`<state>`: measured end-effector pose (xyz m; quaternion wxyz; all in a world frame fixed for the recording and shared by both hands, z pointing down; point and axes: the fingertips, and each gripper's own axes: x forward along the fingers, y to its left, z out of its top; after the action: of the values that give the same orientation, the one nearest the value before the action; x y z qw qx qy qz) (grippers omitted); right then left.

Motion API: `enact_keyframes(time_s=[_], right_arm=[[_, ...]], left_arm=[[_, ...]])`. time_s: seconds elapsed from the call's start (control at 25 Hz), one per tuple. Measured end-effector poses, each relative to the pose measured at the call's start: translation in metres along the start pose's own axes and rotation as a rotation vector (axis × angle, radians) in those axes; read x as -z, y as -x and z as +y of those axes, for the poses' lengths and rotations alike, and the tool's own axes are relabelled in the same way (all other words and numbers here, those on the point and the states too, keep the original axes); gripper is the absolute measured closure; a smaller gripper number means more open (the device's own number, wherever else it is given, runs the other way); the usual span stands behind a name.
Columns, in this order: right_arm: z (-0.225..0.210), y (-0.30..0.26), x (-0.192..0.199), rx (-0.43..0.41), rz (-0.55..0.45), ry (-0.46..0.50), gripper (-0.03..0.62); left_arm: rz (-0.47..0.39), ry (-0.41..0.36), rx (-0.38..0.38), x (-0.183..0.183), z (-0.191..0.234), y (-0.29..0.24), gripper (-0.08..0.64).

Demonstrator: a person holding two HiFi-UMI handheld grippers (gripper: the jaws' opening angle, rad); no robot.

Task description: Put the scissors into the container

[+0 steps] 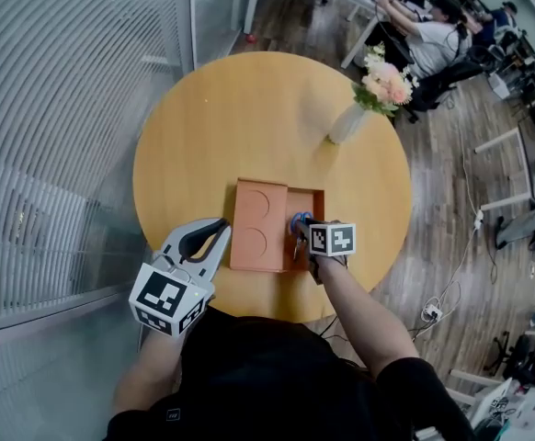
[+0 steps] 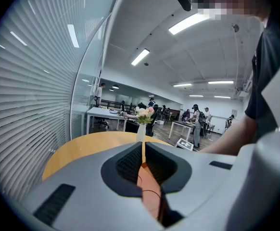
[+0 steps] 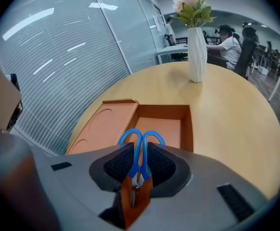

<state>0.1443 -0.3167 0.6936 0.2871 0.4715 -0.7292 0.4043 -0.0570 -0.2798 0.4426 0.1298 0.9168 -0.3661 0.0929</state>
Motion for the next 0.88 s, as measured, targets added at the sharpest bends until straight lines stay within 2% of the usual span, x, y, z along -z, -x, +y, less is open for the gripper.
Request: enact_keyframes(time_s=[0.32,0.52,0.68,0.88], right_arm=[[-0.001,-0.012,0.006,0.010,0.045,-0.027,0.489],[0.001,-0.010,0.001,0.018,0.022,-0.021,0.485],[0.004,0.010,-0.017,0.025,-0.050,0.002,0.485],[0.032,0.062,-0.053,-0.028,-0.226,0.037,0.485]], left_arm=[[0.012,0.011,-0.008,0.004,-0.001,0.009,0.531],[0.007,0.006,0.001,0.004,-0.001,0.010,0.531],[0.004,-0.006,0.013,-0.001,0.003,0.013,0.531],[-0.010,-0.054,0.046,-0.018,0.005,0.017,0.531]])
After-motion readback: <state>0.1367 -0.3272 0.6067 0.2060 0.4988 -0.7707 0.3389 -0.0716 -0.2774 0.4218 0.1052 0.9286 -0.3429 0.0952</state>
